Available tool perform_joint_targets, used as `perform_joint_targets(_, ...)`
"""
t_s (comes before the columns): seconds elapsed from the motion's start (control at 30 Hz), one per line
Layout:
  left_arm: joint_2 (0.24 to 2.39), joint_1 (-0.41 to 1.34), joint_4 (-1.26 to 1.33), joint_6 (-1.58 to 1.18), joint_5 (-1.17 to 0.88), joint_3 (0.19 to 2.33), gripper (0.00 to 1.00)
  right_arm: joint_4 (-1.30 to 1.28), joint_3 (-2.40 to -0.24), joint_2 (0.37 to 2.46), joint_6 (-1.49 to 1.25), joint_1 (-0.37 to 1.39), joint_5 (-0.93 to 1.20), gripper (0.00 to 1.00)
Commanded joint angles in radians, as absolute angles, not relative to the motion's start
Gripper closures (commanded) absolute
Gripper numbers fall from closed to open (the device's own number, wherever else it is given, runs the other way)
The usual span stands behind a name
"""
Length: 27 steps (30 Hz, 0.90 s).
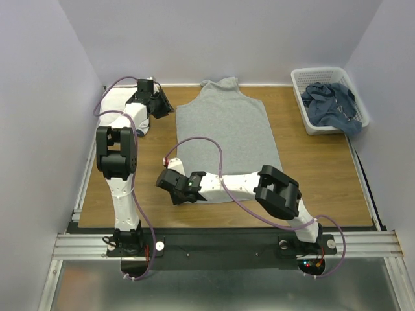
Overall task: Fold and stack the tank tops
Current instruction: Fold the tank top
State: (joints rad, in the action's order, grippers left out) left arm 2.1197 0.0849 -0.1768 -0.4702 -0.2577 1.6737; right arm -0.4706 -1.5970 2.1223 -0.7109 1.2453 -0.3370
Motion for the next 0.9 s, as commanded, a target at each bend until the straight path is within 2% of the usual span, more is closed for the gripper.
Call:
perform_joint_targets(0.0, 2.118, 0.086, -0.149, -0.451, -0.276, 1.689, 0.54, -0.454, -1.614, 2.134, -0.727, 1.275, -0.36, 0.69)
perform_joint_targets(0.2, 2.121, 0.086, -0.144, -0.459, -0.288, 1.689, 0.54, -0.456, -1.554, 2.094, -0.73, 1.29, -0.351, 0.66)
perform_joint_targets(0.4, 2.109, 0.086, -0.127, -0.479, -0.29, 1.663, 0.54, -0.456, -1.393, 1.984, -0.775, 1.292, -0.33, 0.91)
perform_joint_targets(0.5, 2.088, 0.086, -0.095, -0.495, -0.293, 1.614, 0.54, -0.453, -1.31, 1.896, -0.782, 1.292, -0.313, 0.96)
perform_joint_targets(0.87, 2.075, 0.115, -0.022, -0.532, -0.258, 1.517, 0.49, -0.428, -1.181, 1.718, -0.764, 1.292, -0.206, 0.96)
